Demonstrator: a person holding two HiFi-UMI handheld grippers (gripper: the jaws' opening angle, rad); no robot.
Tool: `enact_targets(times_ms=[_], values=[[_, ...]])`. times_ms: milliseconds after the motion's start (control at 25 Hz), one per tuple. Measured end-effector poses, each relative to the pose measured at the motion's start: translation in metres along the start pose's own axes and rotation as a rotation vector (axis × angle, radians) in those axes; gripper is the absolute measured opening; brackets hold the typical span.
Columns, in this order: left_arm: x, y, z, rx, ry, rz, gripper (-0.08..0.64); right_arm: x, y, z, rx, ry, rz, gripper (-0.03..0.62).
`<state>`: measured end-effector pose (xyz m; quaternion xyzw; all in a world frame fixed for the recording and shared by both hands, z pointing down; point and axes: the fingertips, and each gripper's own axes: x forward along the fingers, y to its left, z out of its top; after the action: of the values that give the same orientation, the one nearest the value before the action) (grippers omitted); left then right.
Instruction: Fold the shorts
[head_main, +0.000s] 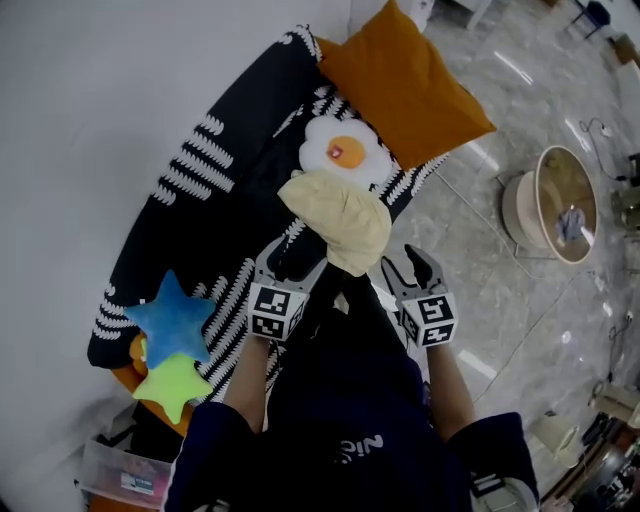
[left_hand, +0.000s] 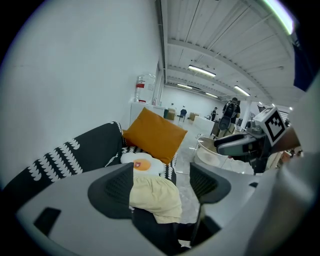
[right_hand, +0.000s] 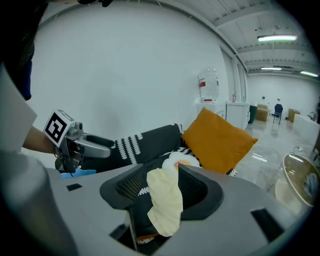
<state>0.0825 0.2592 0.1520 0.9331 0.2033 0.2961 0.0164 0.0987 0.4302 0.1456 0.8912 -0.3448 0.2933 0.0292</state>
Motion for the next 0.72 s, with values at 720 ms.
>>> enact_targets(times_ms=[720], values=[[0.198, 0.090, -0.010, 0.121, 0.315, -0.015, 0.311, 0.177, -0.128, -0.048, -0.063, 0.312, 0.181, 0.137]])
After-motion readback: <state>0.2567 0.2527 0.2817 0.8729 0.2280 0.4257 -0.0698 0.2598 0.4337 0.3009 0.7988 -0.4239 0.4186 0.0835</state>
